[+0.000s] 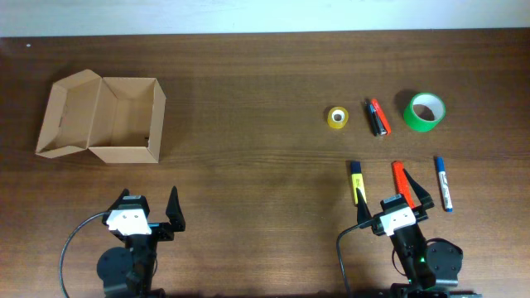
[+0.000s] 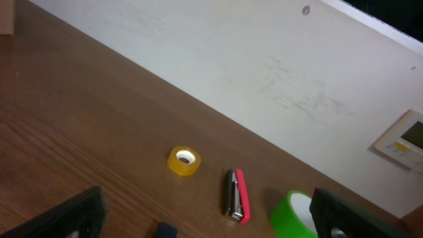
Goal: Pack container
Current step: 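Move the left gripper toward the cardboard box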
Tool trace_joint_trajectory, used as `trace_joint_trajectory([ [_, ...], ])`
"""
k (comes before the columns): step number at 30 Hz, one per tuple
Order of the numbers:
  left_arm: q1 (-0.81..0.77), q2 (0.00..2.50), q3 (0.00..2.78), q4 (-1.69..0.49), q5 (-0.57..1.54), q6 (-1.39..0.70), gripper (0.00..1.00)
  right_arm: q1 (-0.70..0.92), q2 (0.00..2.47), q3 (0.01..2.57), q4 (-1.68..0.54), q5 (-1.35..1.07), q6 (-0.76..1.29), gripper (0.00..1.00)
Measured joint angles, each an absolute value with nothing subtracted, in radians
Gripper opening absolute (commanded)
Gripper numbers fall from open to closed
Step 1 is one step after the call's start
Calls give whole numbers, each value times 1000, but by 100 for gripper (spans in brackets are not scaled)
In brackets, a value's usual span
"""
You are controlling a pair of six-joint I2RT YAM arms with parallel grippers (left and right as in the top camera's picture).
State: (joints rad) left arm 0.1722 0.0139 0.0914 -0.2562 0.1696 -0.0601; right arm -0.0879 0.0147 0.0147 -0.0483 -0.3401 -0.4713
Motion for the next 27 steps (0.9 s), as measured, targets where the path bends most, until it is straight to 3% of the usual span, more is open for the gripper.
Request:
trace_joint_trajectory([
  [24,172,14,90,-241,172,-60,100,-88,15,15,-48,-340,-472,99],
  [27,172,16,90,-187,264,-60,100,-88,15,15,-48,-340,-472,99],
])
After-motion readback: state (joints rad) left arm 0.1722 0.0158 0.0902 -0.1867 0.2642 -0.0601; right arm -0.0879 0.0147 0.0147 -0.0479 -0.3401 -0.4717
